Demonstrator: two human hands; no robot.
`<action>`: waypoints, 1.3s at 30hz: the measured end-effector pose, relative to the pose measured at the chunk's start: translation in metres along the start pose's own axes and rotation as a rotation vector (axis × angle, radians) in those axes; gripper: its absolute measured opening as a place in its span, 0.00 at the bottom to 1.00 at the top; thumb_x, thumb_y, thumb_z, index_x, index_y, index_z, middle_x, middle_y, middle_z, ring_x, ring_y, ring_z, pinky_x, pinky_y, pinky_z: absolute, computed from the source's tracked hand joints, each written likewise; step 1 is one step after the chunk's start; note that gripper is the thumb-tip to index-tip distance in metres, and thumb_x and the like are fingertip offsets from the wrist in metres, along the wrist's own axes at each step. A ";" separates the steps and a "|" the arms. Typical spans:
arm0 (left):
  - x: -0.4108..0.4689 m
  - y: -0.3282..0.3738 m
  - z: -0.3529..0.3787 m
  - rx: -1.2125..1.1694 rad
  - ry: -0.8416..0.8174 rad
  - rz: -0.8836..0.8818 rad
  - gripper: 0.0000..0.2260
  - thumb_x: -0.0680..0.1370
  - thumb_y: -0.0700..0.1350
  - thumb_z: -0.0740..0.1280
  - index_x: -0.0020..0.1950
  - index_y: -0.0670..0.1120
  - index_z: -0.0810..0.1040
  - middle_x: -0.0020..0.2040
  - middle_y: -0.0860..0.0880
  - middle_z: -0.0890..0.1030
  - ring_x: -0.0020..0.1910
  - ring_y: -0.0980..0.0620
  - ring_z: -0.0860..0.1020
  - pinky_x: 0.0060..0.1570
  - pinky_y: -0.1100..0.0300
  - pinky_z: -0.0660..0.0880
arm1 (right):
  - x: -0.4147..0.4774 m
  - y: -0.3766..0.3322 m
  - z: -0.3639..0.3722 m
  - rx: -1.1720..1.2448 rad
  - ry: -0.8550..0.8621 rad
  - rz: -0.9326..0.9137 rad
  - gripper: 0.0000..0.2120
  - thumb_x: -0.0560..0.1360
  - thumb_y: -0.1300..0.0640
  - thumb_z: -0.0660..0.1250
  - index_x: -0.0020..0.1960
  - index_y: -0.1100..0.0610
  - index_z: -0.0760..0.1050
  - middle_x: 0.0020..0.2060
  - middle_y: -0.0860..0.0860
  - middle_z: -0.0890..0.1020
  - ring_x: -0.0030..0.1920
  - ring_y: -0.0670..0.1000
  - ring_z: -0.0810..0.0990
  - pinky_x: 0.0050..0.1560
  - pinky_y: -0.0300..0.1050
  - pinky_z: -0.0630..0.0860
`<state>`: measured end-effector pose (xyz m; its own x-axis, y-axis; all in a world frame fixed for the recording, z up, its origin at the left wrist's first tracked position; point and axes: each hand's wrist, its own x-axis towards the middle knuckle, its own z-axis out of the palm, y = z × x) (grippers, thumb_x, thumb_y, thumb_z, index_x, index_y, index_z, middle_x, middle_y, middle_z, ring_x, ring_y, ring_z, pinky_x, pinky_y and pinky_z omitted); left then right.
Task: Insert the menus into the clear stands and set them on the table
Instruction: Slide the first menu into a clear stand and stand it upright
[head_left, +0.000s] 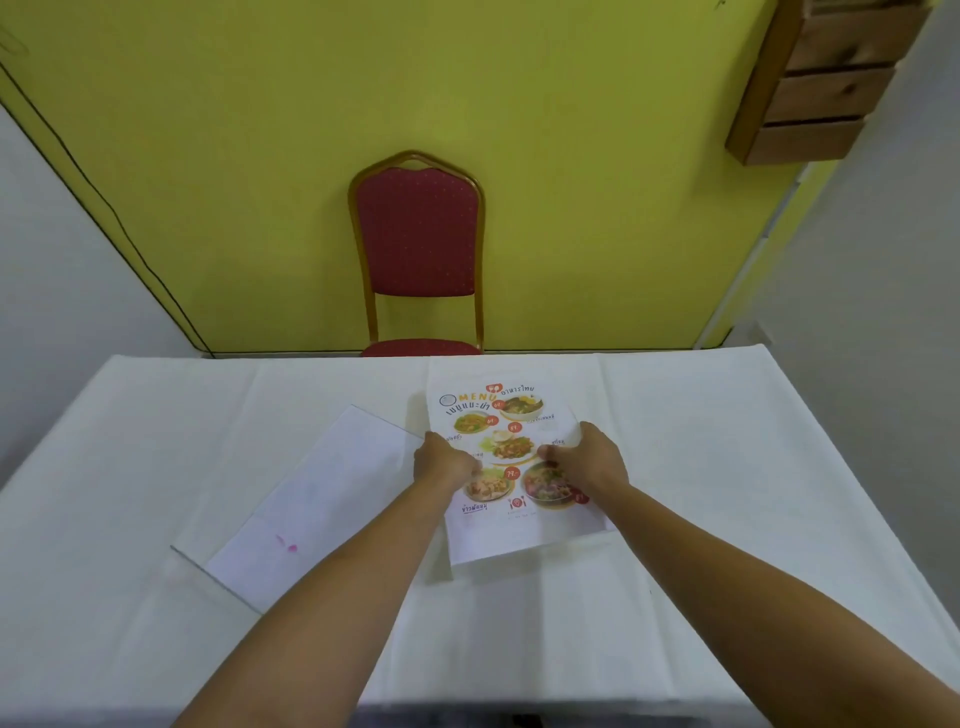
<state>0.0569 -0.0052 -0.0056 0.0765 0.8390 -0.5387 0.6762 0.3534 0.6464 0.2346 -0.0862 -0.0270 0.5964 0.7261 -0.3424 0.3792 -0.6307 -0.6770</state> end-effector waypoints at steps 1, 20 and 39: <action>0.000 0.004 -0.002 -0.003 0.003 0.026 0.25 0.71 0.39 0.76 0.65 0.39 0.71 0.62 0.42 0.79 0.60 0.42 0.79 0.53 0.53 0.78 | -0.004 -0.001 -0.004 0.019 0.030 -0.002 0.20 0.69 0.44 0.73 0.53 0.52 0.71 0.43 0.48 0.79 0.42 0.51 0.79 0.33 0.43 0.71; -0.012 0.025 0.005 0.040 0.080 0.776 0.39 0.73 0.45 0.73 0.77 0.53 0.54 0.61 0.46 0.71 0.58 0.48 0.76 0.45 0.60 0.74 | -0.069 0.005 -0.028 0.403 0.568 -0.049 0.33 0.70 0.49 0.75 0.68 0.52 0.61 0.58 0.51 0.79 0.55 0.52 0.81 0.49 0.55 0.81; -0.016 -0.031 -0.003 0.230 0.088 0.996 0.35 0.81 0.45 0.63 0.81 0.44 0.45 0.65 0.45 0.66 0.63 0.51 0.75 0.44 0.59 0.82 | -0.114 0.025 0.027 0.444 0.683 -0.029 0.29 0.73 0.47 0.72 0.65 0.44 0.57 0.58 0.48 0.76 0.53 0.50 0.81 0.43 0.54 0.83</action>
<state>0.0324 -0.0283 -0.0153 0.6326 0.7384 0.2336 0.4597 -0.6007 0.6541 0.1575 -0.1774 -0.0226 0.9447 0.3233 0.0552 0.1712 -0.3427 -0.9237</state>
